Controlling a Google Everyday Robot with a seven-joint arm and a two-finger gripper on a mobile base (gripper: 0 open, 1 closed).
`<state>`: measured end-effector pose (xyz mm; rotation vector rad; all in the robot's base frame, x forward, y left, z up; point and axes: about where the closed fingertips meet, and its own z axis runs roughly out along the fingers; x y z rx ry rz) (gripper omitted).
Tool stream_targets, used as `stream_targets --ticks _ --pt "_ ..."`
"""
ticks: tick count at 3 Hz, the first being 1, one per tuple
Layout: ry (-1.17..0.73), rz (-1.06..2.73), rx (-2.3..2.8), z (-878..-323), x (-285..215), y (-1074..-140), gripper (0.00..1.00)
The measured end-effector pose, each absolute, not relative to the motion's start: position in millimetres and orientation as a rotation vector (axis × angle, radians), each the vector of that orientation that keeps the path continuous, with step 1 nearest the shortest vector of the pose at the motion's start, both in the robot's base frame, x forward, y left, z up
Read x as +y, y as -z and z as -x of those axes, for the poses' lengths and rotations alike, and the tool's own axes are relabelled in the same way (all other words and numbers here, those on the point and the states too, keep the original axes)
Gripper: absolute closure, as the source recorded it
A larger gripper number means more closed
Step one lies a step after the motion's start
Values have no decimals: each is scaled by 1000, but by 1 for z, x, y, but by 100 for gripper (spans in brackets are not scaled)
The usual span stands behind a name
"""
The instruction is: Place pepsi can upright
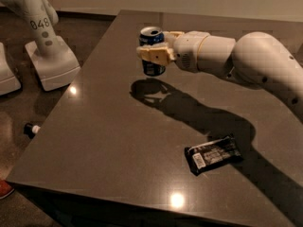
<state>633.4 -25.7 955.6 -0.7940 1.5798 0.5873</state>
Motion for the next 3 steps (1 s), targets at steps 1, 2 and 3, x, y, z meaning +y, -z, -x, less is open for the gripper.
stream_targets --ticks 1,2,3 --pt "-515 838 1523 -634 -35 -949 100" --pt "-485 833 1516 -636 -42 -941 100" --pt "-498 761 1532 -642 -52 -930 100"
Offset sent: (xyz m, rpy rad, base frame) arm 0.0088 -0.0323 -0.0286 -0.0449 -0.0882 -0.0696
